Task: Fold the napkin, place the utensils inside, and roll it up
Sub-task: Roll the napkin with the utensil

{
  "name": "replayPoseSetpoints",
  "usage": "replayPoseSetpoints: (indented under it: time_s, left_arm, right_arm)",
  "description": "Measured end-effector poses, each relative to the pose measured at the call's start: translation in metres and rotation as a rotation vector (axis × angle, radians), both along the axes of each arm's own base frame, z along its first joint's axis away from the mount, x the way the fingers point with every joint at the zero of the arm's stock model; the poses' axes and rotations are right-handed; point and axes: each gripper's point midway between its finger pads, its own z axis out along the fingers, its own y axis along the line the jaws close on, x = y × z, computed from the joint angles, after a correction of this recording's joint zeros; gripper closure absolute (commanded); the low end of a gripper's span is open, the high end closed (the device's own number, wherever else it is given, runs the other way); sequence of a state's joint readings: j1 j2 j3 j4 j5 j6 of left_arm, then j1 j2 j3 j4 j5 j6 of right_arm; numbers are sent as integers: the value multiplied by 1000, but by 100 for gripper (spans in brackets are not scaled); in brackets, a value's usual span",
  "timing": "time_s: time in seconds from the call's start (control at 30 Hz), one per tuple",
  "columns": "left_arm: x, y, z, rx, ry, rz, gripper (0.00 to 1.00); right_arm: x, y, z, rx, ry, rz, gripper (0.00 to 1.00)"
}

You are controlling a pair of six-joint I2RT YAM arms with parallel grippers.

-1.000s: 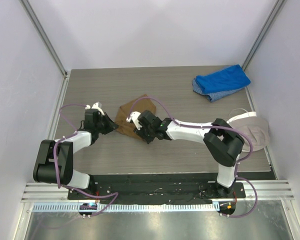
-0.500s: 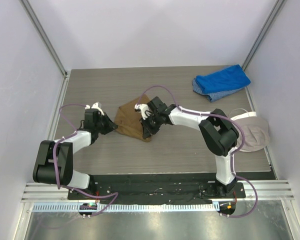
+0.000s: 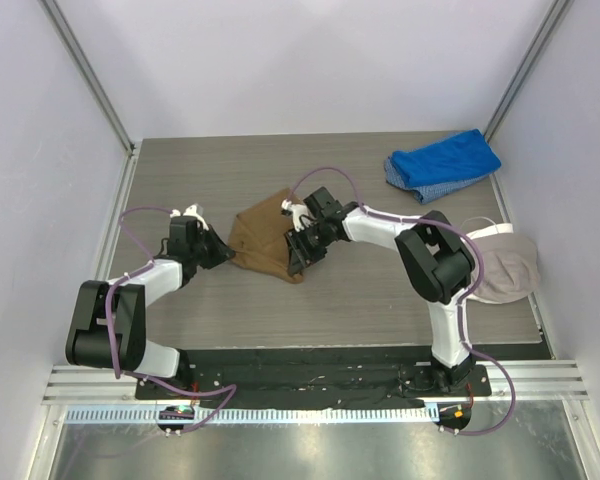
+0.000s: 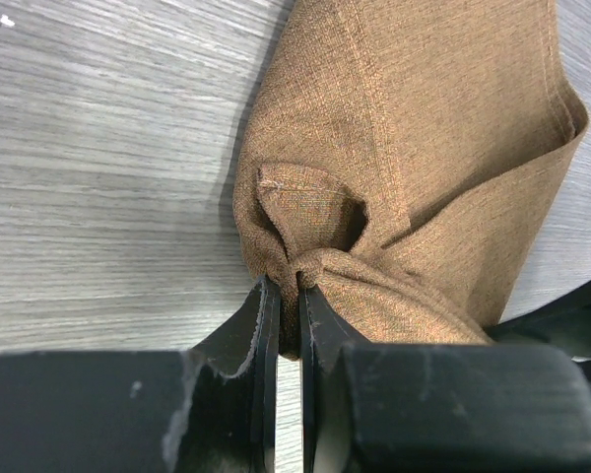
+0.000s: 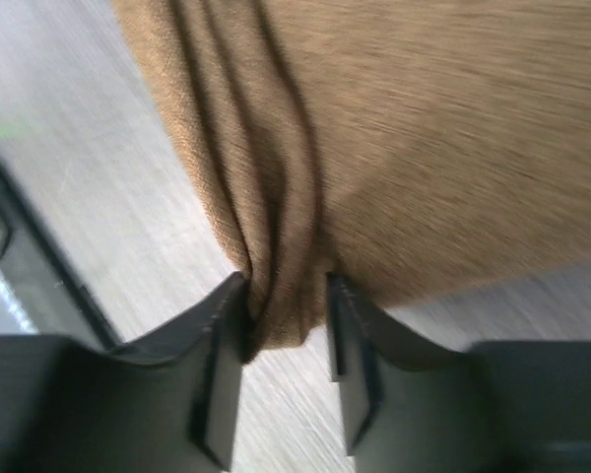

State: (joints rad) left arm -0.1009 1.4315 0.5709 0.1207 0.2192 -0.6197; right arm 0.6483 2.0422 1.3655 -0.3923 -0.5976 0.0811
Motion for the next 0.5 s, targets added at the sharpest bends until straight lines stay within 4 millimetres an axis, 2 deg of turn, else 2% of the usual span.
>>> replayPoseSetpoints:
  time_s: [0.13,0.23,0.3,0.37,0.43,0.5]
  left_arm:
    - [-2,0,-1,-2,21,7,100]
    - [-3,1,0,-3,37,12,100]
    - [-4,1,1,-4,58,22,100]
    - [-5,1,1,-5,77,27,100]
    - [-6,2,1,-4,94,31,100]
    - [-7,2,1,-4,111,35,100]
  right_arm:
    - [9,-8,13,-63,-102,-31,45]
    - [18,-7,48,-96,-305,-36,40]
    - [16,7,78,-86,-480,-15,37]
    - [5,29,101,-51,-651,25,37]
    - [-11,50,110,-21,-764,74,37]
    - [-22,68,105,-13,-829,127,39]
